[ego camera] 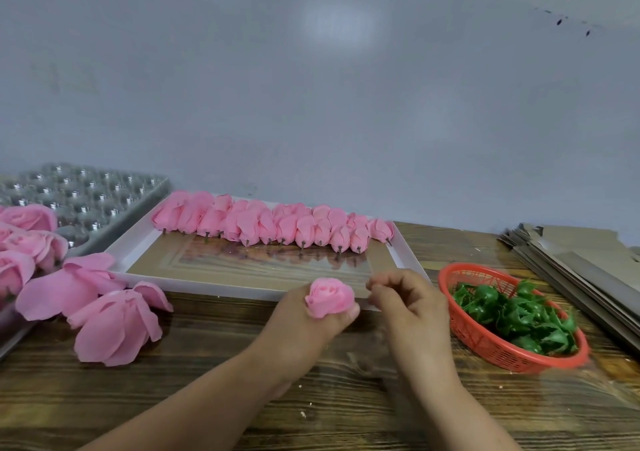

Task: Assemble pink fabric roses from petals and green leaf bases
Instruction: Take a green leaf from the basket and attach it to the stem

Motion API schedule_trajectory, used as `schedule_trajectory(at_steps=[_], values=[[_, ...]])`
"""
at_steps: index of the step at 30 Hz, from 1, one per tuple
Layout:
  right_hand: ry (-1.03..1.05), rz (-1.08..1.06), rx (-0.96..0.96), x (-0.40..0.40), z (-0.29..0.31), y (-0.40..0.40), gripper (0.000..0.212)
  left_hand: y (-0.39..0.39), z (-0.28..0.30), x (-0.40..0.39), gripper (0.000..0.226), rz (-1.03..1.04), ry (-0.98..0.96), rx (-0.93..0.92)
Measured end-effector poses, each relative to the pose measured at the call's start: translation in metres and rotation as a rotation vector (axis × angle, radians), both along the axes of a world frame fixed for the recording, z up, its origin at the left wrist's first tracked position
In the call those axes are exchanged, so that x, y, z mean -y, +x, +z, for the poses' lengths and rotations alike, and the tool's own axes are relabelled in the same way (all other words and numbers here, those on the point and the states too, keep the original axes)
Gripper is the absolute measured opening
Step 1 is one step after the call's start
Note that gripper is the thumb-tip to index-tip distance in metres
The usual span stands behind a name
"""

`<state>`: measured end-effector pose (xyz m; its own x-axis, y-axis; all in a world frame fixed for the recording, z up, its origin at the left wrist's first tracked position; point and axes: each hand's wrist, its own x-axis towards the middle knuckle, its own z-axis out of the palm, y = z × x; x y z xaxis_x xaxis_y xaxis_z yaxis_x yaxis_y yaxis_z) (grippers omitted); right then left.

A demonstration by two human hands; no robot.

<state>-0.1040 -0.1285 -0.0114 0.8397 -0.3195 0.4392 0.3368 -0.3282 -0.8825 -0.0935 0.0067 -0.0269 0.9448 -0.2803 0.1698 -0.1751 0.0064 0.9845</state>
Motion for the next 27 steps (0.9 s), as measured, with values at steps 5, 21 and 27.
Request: schedule_trajectory(at_steps=[5, 21, 27], values=[[0.204, 0.321, -0.204, -0.013, -0.01, -0.003, 0.03, 0.0, 0.007, 0.002, 0.016, -0.018, -0.301, -0.175], [0.279, 0.474, -0.146, -0.029, -0.011, -0.012, 0.012, 0.003, 0.01, -0.006, 0.027, -0.31, -0.496, -0.335], [0.571, 0.683, -0.358, -0.025, -0.008, -0.011, 0.018, 0.003, 0.016, -0.014, 0.048, -0.394, -0.357, -0.197]])
